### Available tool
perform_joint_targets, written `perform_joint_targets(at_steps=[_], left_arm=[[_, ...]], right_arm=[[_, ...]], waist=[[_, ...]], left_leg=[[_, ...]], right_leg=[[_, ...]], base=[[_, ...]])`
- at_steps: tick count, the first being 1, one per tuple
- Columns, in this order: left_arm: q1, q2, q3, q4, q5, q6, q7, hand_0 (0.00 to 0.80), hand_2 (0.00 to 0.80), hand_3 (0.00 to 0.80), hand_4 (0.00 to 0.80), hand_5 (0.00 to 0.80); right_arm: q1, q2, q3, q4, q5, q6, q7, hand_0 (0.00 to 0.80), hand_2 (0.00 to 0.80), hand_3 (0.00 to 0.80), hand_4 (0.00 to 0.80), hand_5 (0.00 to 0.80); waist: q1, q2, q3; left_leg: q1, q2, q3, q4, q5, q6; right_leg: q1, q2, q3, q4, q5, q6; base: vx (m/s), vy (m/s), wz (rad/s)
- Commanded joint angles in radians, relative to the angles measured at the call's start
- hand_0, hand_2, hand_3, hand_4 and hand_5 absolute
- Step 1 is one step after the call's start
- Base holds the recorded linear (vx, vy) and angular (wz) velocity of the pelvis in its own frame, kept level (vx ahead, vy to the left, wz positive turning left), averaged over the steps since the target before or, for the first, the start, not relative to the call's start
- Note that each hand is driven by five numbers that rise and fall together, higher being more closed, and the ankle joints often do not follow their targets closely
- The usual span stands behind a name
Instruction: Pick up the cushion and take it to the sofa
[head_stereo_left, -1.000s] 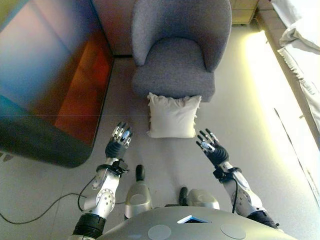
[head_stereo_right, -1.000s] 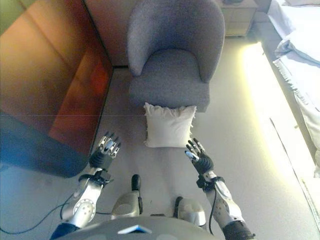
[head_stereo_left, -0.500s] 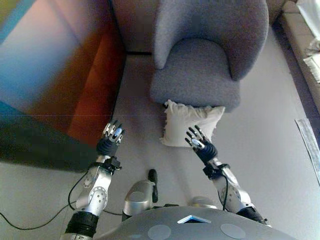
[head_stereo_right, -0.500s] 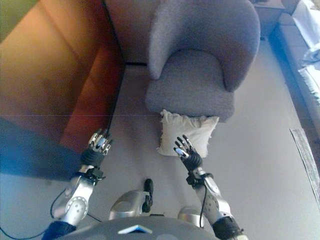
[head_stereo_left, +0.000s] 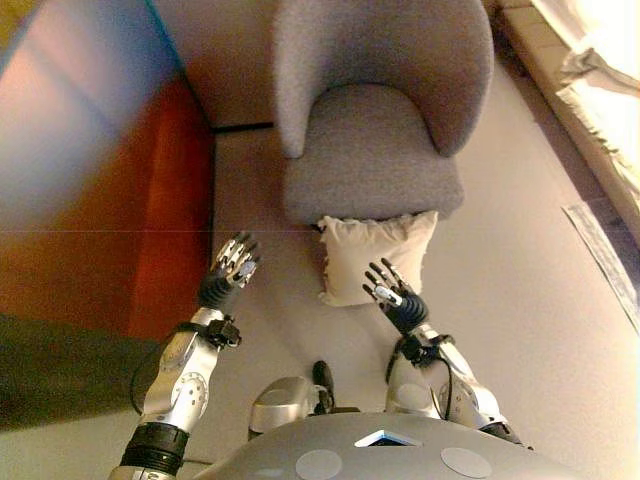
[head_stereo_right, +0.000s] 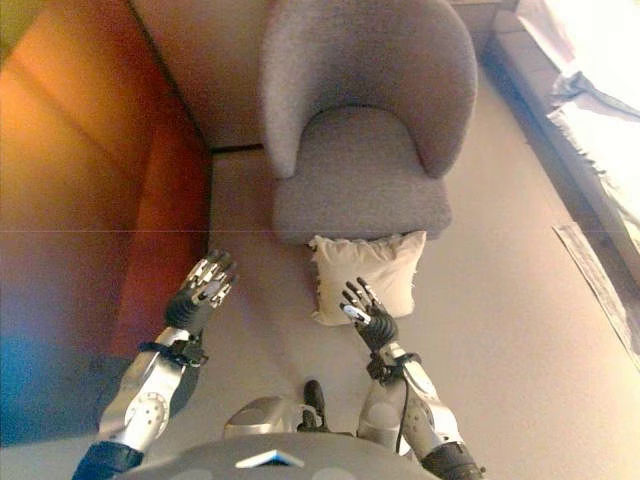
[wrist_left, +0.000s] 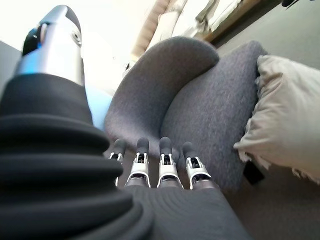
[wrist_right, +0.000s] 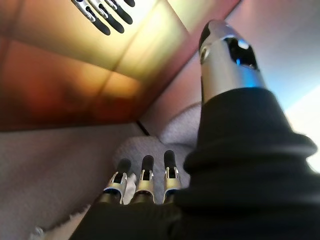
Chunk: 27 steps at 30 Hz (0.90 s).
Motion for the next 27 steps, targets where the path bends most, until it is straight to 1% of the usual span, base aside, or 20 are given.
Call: perform_joint_targets(at_steps=[1,2,5,8,9,10,12,13,14,15,16,18,19,20,21,22,23,24,25,27], left_arm=[[0.050,0.020,0.003,-0.083,-0.022,-0.085,-0.041,0.000,0.000,0.000,0.000,0.000],[0.057,0.018,0.008,-0.079,-0.019,-0.087,-0.045,0.000,0.000,0.000,0.000,0.000],[0.071,0.012,0.022,-0.082,-0.011,-0.079,-0.044,0.000,0.000,0.000,0.000,0.000],[0.085,0.003,0.032,-0.097,-0.019,-0.072,-0.028,0.000,0.000,0.000,0.000,0.000],[0.089,0.001,0.034,-0.101,-0.027,-0.068,-0.020,0.000,0.000,0.000,0.000,0.000],[0.094,-0.002,0.037,-0.105,-0.036,-0.062,-0.014,0.000,0.000,0.000,0.000,0.000],[0.104,-0.009,0.048,-0.111,-0.058,-0.051,-0.016,0.000,0.000,0.000,0.000,0.000],[0.108,-0.014,0.048,-0.117,-0.061,-0.049,-0.017,0.000,0.000,0.000,0.000,0.000],[0.110,-0.017,0.048,-0.120,-0.063,-0.048,-0.019,0.000,0.000,0.000,0.000,0.000],[0.110,-0.025,0.047,-0.124,-0.066,-0.046,-0.021,0.000,0.000,0.000,0.000,0.000],[0.109,-0.032,0.044,-0.123,-0.063,-0.050,-0.022,0.000,0.000,0.000,0.000,0.000],[0.105,-0.038,0.034,-0.115,-0.062,-0.057,-0.030,0.000,0.000,0.000,0.000,0.000],[0.100,-0.042,0.030,-0.115,-0.072,-0.046,-0.042,0.000,0.000,0.000,0.000,0.000],[0.097,-0.043,0.028,-0.114,-0.080,-0.035,-0.051,0.000,0.000,0.000,0.000,0.000],[0.094,-0.046,0.023,-0.114,-0.084,-0.028,-0.057,0.000,0.000,0.000,0.000,0.000],[0.091,-0.047,0.018,-0.110,-0.086,-0.026,-0.062,0.000,0.000,0.000,0.000,0.000],[0.089,-0.049,0.013,-0.103,-0.086,-0.030,-0.062,0.000,0.000,0.000,0.000,0.000],[0.087,-0.051,0.011,-0.095,-0.086,-0.040,-0.056,0.000,0.000,0.000,0.000,0.000],[0.086,-0.050,0.012,-0.092,-0.092,-0.045,-0.051,0.000,0.000,0.000,0.000,0.000],[0.084,-0.048,0.024,-0.098,-0.100,-0.041,-0.047,0.000,0.000,0.000,0.000,0.000]], right_arm=[[-0.068,0.006,-0.027,-0.008,0.039,-0.009,0.039,0.000,0.000,0.000,0.000,0.000],[-0.071,0.010,-0.031,-0.001,0.038,-0.002,0.044,0.000,0.000,0.000,0.000,0.000],[-0.072,0.023,-0.031,0.014,0.023,0.009,0.053,0.000,0.000,0.000,0.000,0.000],[-0.086,0.027,-0.012,0.020,0.014,0.013,0.040,0.000,0.000,0.000,0.000,0.000],[-0.092,0.028,-0.005,0.019,0.010,0.011,0.031,0.000,0.000,0.000,0.000,0.000],[-0.096,0.029,0.004,0.016,0.008,0.007,0.023,0.000,0.000,0.000,0.000,0.000],[-0.098,0.022,0.021,-0.001,0.014,0.002,0.015,0.000,0.000,0.000,0.000,0.000],[-0.096,0.014,0.024,-0.006,0.021,0.003,0.014,0.000,0.000,0.000,0.000,0.000],[-0.096,0.010,0.023,-0.005,0.023,0.003,0.014,0.000,0.000,0.000,0.000,0.000],[-0.095,0.000,0.019,-0.003,0.025,0.004,0.017,0.000,0.000,0.000,0.000,0.000],[-0.094,-0.009,0.015,0.001,0.024,0.001,0.021,0.000,0.000,0.000,0.000,0.000],[-0.091,-0.019,0.011,0.011,0.014,-0.013,0.019,0.000,0.000,0.000,0.000,0.000],[-0.089,-0.028,0.003,0.017,0.010,-0.023,0.013,0.000,0.000,0.000,0.000,0.000],[-0.089,-0.033,-0.005,0.019,0.010,-0.029,0.008,0.000,0.000,0.000,0.000,0.000],[-0.090,-0.039,-0.010,0.021,0.011,-0.040,0.004,0.000,0.000,0.000,0.000,0.000],[-0.090,-0.042,-0.013,0.022,0.018,-0.047,0.005,0.000,0.000,0.000,0.000,0.000],[-0.092,-0.044,-0.015,0.023,0.024,-0.048,0.006,0.000,0.000,0.000,0.000,0.000],[-0.093,-0.046,-0.018,0.022,0.025,-0.042,0.008,0.000,0.000,0.000,0.000,0.000],[-0.090,-0.048,-0.019,0.016,0.023,-0.036,0.008,0.000,0.000,0.000,0.000,0.000],[-0.081,-0.054,-0.021,0.001,0.018,-0.026,0.011,0.000,0.000,0.000,0.000,0.000]], waist=[[-0.014,-0.029,0.005],[-0.010,-0.032,0.003],[0.001,-0.039,-0.009],[0.010,-0.039,-0.028],[0.010,-0.037,-0.033],[0.008,-0.033,-0.038],[0.002,-0.016,-0.058],[0.001,-0.006,-0.066],[-0.001,-0.006,-0.072],[0.000,0.000,-0.077],[0.000,0.003,-0.081],[0.000,0.002,-0.083],[0.000,0.003,-0.077],[-0.001,-0.004,-0.074],[0.001,-0.001,-0.065],[0.002,-0.002,-0.057],[0.004,0.000,-0.051],[0.005,0.004,-0.047],[0.008,0.011,-0.042],[0.016,0.023,-0.035]], left_leg=[[0.039,0.018,-0.118,0.112,-0.178,-0.058],[0.053,0.021,-0.124,0.114,-0.191,-0.058],[0.069,0.032,-0.130,0.132,-0.217,-0.061],[0.095,0.061,-0.120,0.157,-0.244,-0.077],[0.108,0.072,-0.116,0.162,-0.245,-0.081],[0.120,0.086,-0.112,0.170,-0.232,-0.089],[0.132,0.139,-0.114,0.215,-0.120,-0.132],[0.126,0.164,-0.118,0.256,-0.055,-0.155],[0.118,0.169,-0.121,0.278,-0.025,-0.163],[0.104,0.179,-0.126,0.338,0.019,-0.179],[0.083,0.176,-0.135,0.397,0.057,-0.191],[0.040,0.164,-0.142,0.480,0.098,-0.200],[-0.013,0.179,-0.129,0.573,0.111,-0.202],[-0.053,0.193,-0.113,0.603,0.111,-0.196],[-0.085,0.217,-0.099,0.606,0.095,-0.190],[-0.107,0.229,-0.089,0.573,0.086,-0.182],[-0.115,0.233,-0.082,0.514,0.086,-0.177],[-0.115,0.230,-0.080,0.423,0.089,-0.173],[-0.120,0.223,-0.090,0.347,0.100,-0.172],[-0.144,0.215,-0.114,0.244,0.129,-0.179]], right_leg=[[0.013,0.026,-0.019,-0.143,0.211,0.000],[0.016,0.023,-0.033,-0.135,0.213,0.000],[0.027,0.001,-0.047,-0.088,0.199,-0.005],[0.048,0.000,-0.075,-0.062,0.177,-0.007],[0.046,0.001,-0.078,-0.041,0.171,-0.010],[0.043,0.006,-0.082,-0.016,0.159,-0.015],[0.052,0.045,-0.087,0.014,0.102,-0.043],[0.071,0.073,-0.089,0.014,0.074,-0.064],[0.077,0.078,-0.091,0.012,0.065,-0.074],[0.095,0.094,-0.097,0.014,0.042,-0.097],[0.108,0.104,-0.100,0.016,0.023,-0.119],[0.124,0.107,-0.101,0.019,0.001,-0.145],[0.145,0.112,-0.102,0.025,-0.023,-0.168],[0.158,0.108,-0.101,0.024,-0.032,-0.178],[0.173,0.114,-0.094,0.023,-0.042,-0.183],[0.187,0.117,-0.084,0.021,-0.048,-0.184],[0.198,0.123,-0.072,0.021,-0.055,-0.182],[0.209,0.133,-0.054,0.017,-0.063,-0.176],[0.215,0.143,-0.034,0.016,-0.070,-0.170],[0.221,0.155,-0.008,0.018,-0.083,-0.157]], base=[[0.347,-0.135,0.33],[0.323,-0.142,0.44],[0.322,-0.189,0.36],[0.351,-0.238,0.16],[0.318,-0.229,0.04],[0.324,-0.260,-0.03],[0.332,-0.309,-0.04],[0.281,-0.287,-0.05],[0.283,-0.279,-0.13],[0.261,-0.242,-0.23],[0.268,-0.231,-0.28],[0.216,-0.184,-0.32],[0.197,-0.180,-0.42],[0.197,-0.162,-0.21],[0.171,-0.096,-0.01],[0.180,-0.046,0.14],[0.200,0.004,-0.01],[0.201,0.043,-0.03],[0.184,0.055,-0.03],[0.145,0.044,-0.08]])
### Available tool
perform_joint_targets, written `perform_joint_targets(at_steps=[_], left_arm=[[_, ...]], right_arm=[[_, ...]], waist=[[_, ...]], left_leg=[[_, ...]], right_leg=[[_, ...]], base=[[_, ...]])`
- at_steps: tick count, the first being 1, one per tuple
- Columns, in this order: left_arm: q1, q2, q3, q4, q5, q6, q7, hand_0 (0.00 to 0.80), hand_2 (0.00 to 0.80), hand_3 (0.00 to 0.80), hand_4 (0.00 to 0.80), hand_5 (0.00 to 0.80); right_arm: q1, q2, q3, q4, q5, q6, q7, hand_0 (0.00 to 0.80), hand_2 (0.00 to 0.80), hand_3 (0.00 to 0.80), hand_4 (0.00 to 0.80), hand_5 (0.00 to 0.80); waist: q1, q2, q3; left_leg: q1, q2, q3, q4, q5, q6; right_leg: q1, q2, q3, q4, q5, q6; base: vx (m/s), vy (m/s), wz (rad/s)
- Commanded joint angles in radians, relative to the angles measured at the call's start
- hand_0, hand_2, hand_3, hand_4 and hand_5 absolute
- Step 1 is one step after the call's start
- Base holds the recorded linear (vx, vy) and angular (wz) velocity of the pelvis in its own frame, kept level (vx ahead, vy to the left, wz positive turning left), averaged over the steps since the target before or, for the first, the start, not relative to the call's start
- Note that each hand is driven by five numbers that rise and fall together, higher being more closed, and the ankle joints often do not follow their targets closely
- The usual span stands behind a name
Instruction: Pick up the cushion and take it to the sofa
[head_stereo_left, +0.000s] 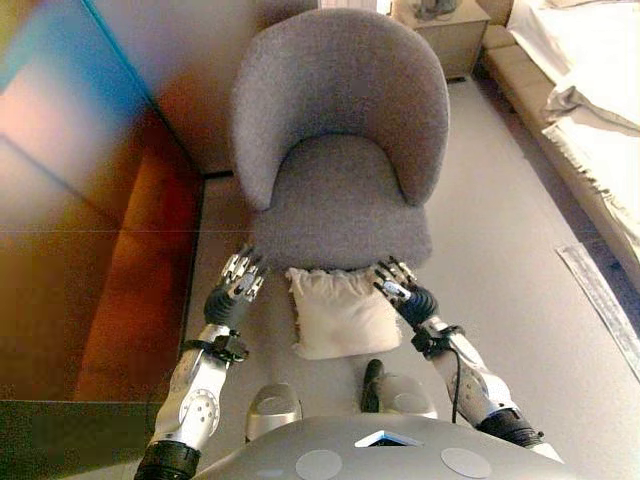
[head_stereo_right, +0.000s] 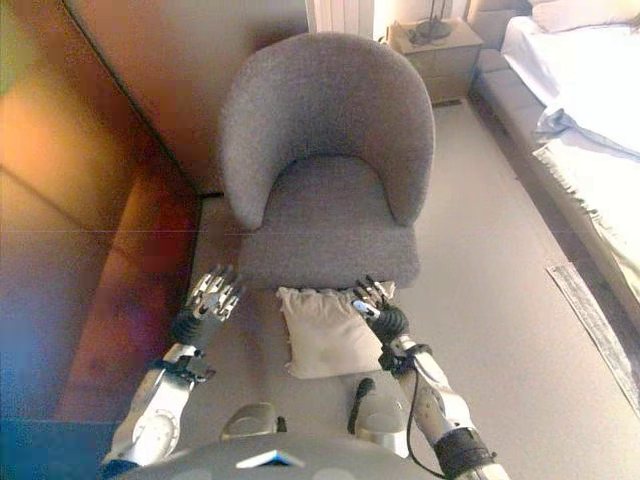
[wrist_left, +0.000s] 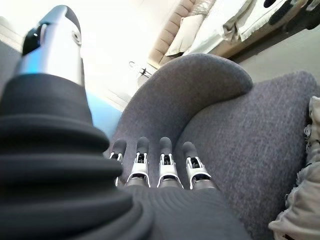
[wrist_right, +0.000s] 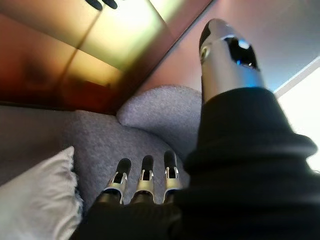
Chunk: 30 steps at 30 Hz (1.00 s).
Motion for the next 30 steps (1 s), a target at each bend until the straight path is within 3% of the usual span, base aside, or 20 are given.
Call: perform_joint_targets(at_steps=[1,7,11,17,20,22,24,26,28,30], left_arm=[[0.001,0.024,0.043,-0.086,-0.039,-0.026,-0.018,0.000,0.000,0.000,0.000,0.000],[-0.003,0.027,0.043,-0.080,-0.030,-0.032,-0.037,0.000,0.000,0.000,0.000,0.000],[-0.026,0.029,0.025,-0.082,-0.040,-0.034,-0.029,0.000,0.000,0.000,0.000,0.000],[-0.032,0.038,0.014,-0.070,0.018,-0.040,0.036,0.000,0.000,0.000,0.000,0.000],[-0.054,0.060,0.020,-0.054,0.093,-0.051,0.092,0.000,0.000,0.000,0.000,0.000],[-0.068,0.069,0.027,-0.056,0.116,-0.040,0.102,0.000,0.000,0.000,0.000,0.000],[-0.071,0.074,0.037,-0.057,0.128,-0.033,0.096,0.000,0.000,0.000,0.000,0.000],[-0.081,0.080,0.045,-0.061,0.121,-0.029,0.100,0.000,0.000,0.000,0.000,0.000],[-0.094,0.086,0.044,-0.057,0.116,-0.040,0.107,0.000,0.000,0.000,0.000,0.000],[-0.111,0.081,0.051,-0.042,0.102,-0.046,0.111,0.000,0.000,0.000,0.000,0.000]], right_arm=[[-0.007,0.007,-0.007,-0.080,0.010,-0.038,0.026,0.000,0.000,0.000,0.000,0.000],[0.027,0.019,0.005,-0.101,0.018,-0.049,0.022,0.000,0.000,0.000,0.000,0.000],[0.018,0.025,-0.007,-0.089,0.006,-0.071,0.032,0.000,0.000,0.000,0.000,0.000],[-0.004,0.041,-0.009,-0.093,-0.009,-0.094,0.001,0.000,0.000,0.000,0.000,0.000],[-0.024,0.056,-0.013,-0.092,-0.054,-0.118,-0.022,0.000,0.000,0.000,0.000,0.000],[-0.028,0.068,-0.017,-0.097,-0.071,-0.127,-0.041,0.000,0.000,0.000,0.000,0.000],[-0.025,0.073,-0.020,-0.102,-0.063,-0.130,-0.048,0.000,0.000,0.000,0.000,0.000],[-0.026,0.072,-0.022,-0.104,-0.050,-0.131,-0.039,0.000,0.000,0.000,0.000,0.000],[-0.023,0.071,-0.025,-0.112,-0.035,-0.128,-0.032,0.000,0.000,0.000,0.000,0.000],[-0.027,0.063,-0.038,-0.125,-0.020,-0.112,-0.015,0.000,0.000,0.000,0.000,0.000]], waist=[[0.010,0.013,0.050],[0.008,0.030,0.044],[-0.002,0.040,0.047],[0.005,0.032,0.046],[0.023,0.030,0.040],[0.032,0.033,0.041],[0.033,0.035,0.045],[0.025,0.030,0.046],[0.004,0.014,0.054],[0.004,0.001,0.051]], left_leg=[[-0.022,0.007,-0.006,-0.177,0.127,0.027],[0.020,-0.013,0.025,-0.346,0.075,0.025],[0.028,-0.019,0.040,-0.346,0.056,0.032],[0.035,-0.044,0.051,-0.313,0.012,0.066],[0.033,-0.071,0.030,-0.311,0.003,0.100],[0.040,-0.091,0.021,-0.313,-0.007,0.129],[0.056,-0.099,0.012,-0.317,-0.012,0.135],[0.074,-0.092,0.012,-0.326,-0.013,0.122],[0.092,-0.093,-0.002,-0.328,-0.030,0.116],[0.095,-0.079,0.000,-0.333,-0.026,0.109]], right_leg=[[0.115,0.003,0.077,-0.044,-0.042,0.106],[0.153,-0.004,0.071,-0.062,-0.059,0.129],[0.149,-0.020,0.059,-0.055,-0.061,0.136],[0.165,-0.060,0.063,-0.047,-0.053,0.163],[0.162,-0.106,0.063,0.017,-0.048,0.185],[0.103,-0.161,0.053,0.166,0.018,0.177],[0.061,-0.177,0.058,0.222,0.045,0.170],[0.061,-0.150,0.065,0.134,0.037,0.168],[0.037,-0.106,0.118,0.057,0.061,0.188],[0.065,-0.086,0.115,-0.002,0.042,0.194]], base=[[0.105,0.037,-0.17],[0.099,0.081,-0.28],[0.012,0.148,0.15],[0.044,0.152,0.12],[0.023,0.163,0.03],[0.023,0.189,-0.01],[0.044,0.103,-0.02],[0.057,-0.054,0.01],[0.058,-0.127,-0.05],[0.039,-0.132,0.10]])
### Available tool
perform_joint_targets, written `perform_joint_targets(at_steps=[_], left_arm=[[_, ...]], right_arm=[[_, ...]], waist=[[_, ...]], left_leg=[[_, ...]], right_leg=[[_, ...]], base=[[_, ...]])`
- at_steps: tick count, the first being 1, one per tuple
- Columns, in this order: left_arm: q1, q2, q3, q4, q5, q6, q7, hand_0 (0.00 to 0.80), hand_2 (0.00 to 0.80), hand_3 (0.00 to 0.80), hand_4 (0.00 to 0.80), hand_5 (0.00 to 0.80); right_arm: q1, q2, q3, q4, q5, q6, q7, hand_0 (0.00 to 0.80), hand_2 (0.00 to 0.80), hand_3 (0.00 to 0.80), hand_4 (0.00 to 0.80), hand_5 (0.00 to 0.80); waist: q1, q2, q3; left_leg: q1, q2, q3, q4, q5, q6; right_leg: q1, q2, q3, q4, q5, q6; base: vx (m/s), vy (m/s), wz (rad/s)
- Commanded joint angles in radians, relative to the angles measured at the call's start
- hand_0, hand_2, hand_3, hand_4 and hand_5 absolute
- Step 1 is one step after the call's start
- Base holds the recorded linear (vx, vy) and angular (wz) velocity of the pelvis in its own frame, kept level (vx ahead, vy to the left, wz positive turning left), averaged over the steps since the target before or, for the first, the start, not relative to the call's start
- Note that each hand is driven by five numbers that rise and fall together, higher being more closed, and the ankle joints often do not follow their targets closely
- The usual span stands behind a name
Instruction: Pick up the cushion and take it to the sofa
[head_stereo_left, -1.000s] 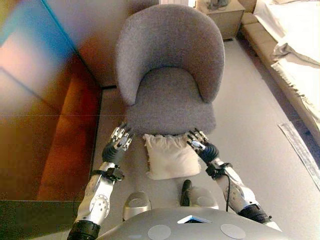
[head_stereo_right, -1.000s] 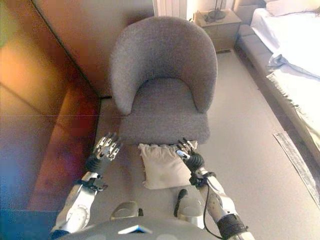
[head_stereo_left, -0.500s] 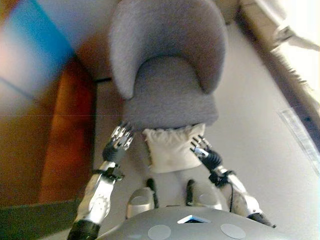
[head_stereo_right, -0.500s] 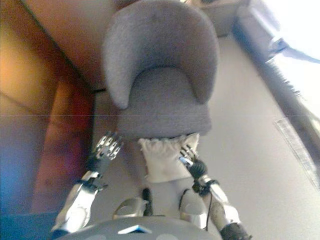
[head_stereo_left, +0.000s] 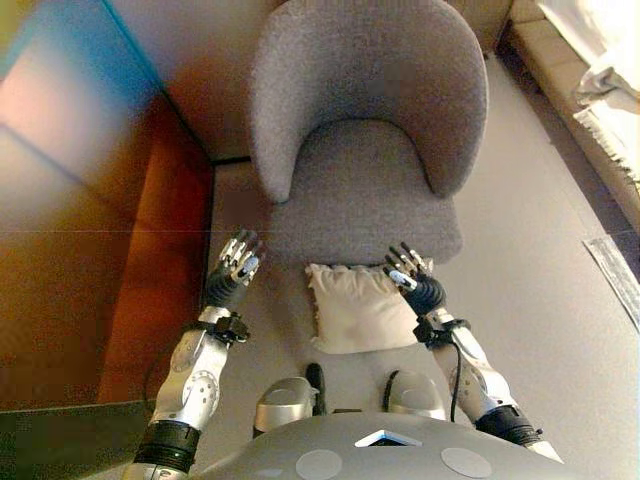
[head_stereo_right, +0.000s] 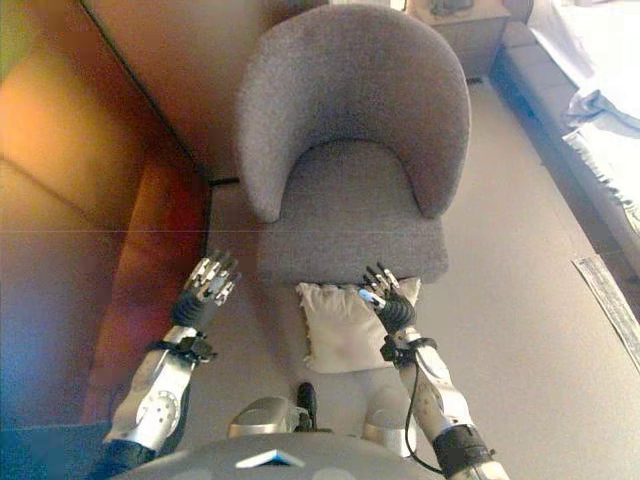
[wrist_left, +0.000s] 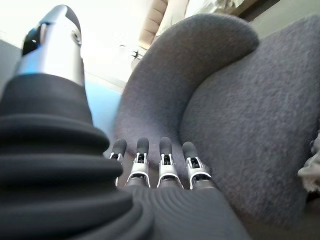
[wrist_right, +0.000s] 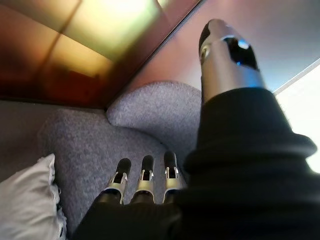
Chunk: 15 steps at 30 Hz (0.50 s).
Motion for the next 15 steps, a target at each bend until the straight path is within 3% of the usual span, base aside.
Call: perform_joint_targets(at_steps=[1,4,8,13,15], left_arm=[[-0.027,0.024,0.030,-0.045,-0.004,-0.058,0.009,0.000,0.000,0.000,0.000,0.000],[-0.031,0.005,0.018,-0.047,-0.003,-0.051,0.021,0.000,0.000,0.000,0.000,0.000],[-0.048,-0.009,-0.004,-0.038,0.020,-0.044,0.057,0.000,0.000,0.000,0.000,0.000],[-0.081,-0.017,-0.001,-0.036,0.010,-0.043,0.064,0.000,0.000,0.000,0.000,0.000],[-0.089,-0.024,0.002,-0.037,-0.034,-0.029,0.028,0.000,0.000,0.000,0.000,0.000]], right_arm=[[-0.026,0.023,-0.018,-0.093,0.026,-0.038,0.040,0.000,0.000,0.000,0.000,0.000],[-0.033,0.007,-0.038,-0.088,0.002,-0.047,0.038,0.000,0.000,0.000,0.000,0.000],[-0.048,-0.018,-0.044,-0.079,-0.062,-0.085,-0.019,0.000,0.000,0.000,0.000,0.000],[-0.063,-0.031,-0.044,-0.081,-0.062,-0.097,-0.023,0.000,0.000,0.000,0.000,0.000],[-0.062,-0.028,-0.047,-0.089,0.003,-0.082,0.015,0.000,0.000,0.000,0.000,0.000]], waist=[[-0.016,-0.034,-0.002],[0.003,-0.055,-0.026],[0.017,-0.060,-0.045],[0.019,-0.048,-0.050],[0.016,-0.045,-0.053]], left_leg=[[-0.006,0.014,-0.030,0.030,-0.068,-0.002],[-0.002,0.032,-0.010,-0.005,-0.047,-0.020],[-0.001,0.046,0.007,-0.052,-0.017,-0.040],[-0.006,0.043,-0.001,-0.089,0.006,-0.047],[-0.003,0.039,-0.008,-0.091,0.007,-0.045]], right_leg=[[-0.010,-0.033,0.039,-0.136,0.178,0.063],[0.059,-0.004,-0.008,-0.235,0.171,0.070],[0.104,0.031,-0.053,-0.314,0.175,0.052],[0.113,0.055,-0.062,-0.357,0.180,0.038],[0.118,0.055,-0.060,-0.356,0.178,0.037]], base=[[0.037,-0.137,0.05],[0.044,-0.129,0.02],[0.012,-0.062,0.08],[-0.025,0.003,0.08],[0.016,0.023,0.12]])
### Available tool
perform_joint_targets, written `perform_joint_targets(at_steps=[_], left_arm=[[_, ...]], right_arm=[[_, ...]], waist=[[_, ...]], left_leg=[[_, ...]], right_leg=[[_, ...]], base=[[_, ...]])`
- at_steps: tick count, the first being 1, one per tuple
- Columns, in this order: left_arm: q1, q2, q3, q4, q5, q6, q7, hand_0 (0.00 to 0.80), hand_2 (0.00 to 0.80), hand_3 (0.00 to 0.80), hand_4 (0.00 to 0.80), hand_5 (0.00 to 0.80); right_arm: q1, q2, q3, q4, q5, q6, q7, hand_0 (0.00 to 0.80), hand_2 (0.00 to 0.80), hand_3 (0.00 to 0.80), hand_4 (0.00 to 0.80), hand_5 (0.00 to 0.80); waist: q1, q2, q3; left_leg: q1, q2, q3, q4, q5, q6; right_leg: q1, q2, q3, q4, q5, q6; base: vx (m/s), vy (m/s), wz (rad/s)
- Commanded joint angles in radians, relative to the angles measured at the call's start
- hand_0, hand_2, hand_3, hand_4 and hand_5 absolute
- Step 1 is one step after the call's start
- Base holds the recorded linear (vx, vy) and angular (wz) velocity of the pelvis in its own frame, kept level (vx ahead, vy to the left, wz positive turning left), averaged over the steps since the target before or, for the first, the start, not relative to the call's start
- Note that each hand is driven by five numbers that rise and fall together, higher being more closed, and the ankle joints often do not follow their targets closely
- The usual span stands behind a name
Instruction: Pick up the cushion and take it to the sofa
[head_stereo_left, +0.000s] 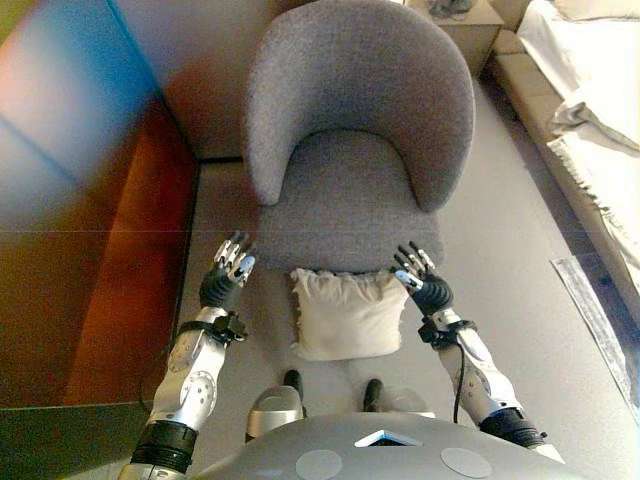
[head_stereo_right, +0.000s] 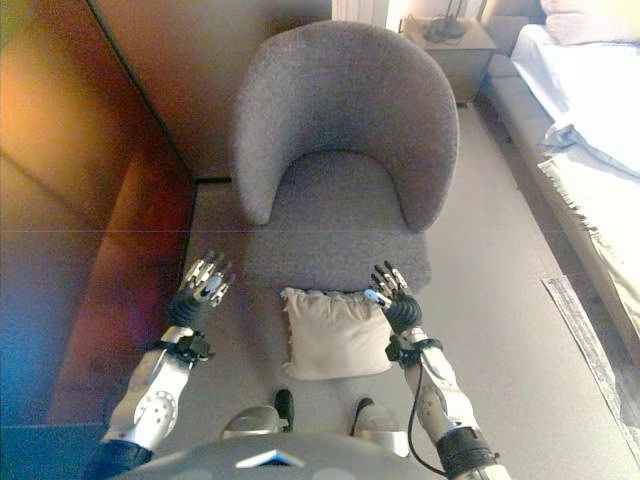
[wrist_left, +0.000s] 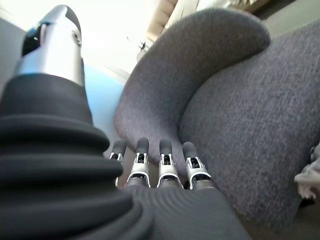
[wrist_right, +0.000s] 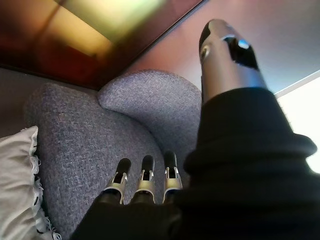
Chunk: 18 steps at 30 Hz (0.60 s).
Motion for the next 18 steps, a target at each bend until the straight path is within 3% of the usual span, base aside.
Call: perform_joint_targets(at_steps=[1,7,11,14,18], left_arm=[[-0.075,-0.008,0.016,-0.055,-0.106,0.010,-0.087,0.000,0.000,0.000,0.000,0.000],[-0.044,-0.092,-0.025,-0.079,-0.477,0.209,-0.460,0.000,0.000,0.000,0.000,0.000],[-0.023,-0.195,-0.011,-0.048,-0.749,0.393,-0.663,0.000,0.000,0.000,0.000,0.000],[-0.006,-0.252,-0.017,-0.027,-0.816,0.392,-0.684,0.000,0.000,0.000,0.000,0.000],[0.008,-0.259,-0.028,-0.024,-0.786,0.359,-0.686,0.000,0.000,0.000,0.000,0.000]], right_arm=[[-0.059,0.008,-0.027,-0.109,0.132,-0.020,0.081,0.000,0.000,0.000,0.000,0.000],[-0.042,0.107,-0.037,-0.128,0.533,0.164,0.431,0.000,0.000,0.000,0.000,0.000],[-0.048,0.180,-0.056,-0.119,0.800,0.340,0.675,0.000,0.000,0.000,0.000,0.000],[-0.054,0.219,-0.062,-0.123,0.828,0.371,0.691,0.000,0.000,0.000,0.000,0.000],[-0.036,0.232,-0.046,-0.105,0.790,0.362,0.689,0.000,0.000,0.000,0.000,0.000]], waist=[[0.009,-0.026,0.002],[0.012,-0.015,-0.004],[0.019,-0.012,-0.022],[0.019,-0.012,-0.035],[0.019,-0.012,-0.040]], left_leg=[[-0.003,0.001,0.012,0.020,-0.066,-0.020],[0.033,-0.001,0.016,0.005,-0.076,-0.013],[0.055,0.000,0.024,-0.006,-0.086,-0.011],[0.074,0.000,0.029,-0.010,-0.098,-0.010],[0.083,0.000,0.032,-0.008,-0.106,-0.009]], right_leg=[[-0.007,-0.026,0.005,-0.033,0.025,0.051],[0.023,-0.030,0.000,-0.038,0.019,0.055],[0.040,-0.034,-0.002,-0.047,0.018,0.064],[0.055,-0.034,0.002,-0.050,0.014,0.068],[0.065,-0.034,0.004,-0.053,0.009,0.068]], base=[[0.034,0.013,0.17],[0.048,0.017,0.09],[0.068,0.013,0.04],[0.090,0.015,0.03],[0.027,0.004,0.00]])
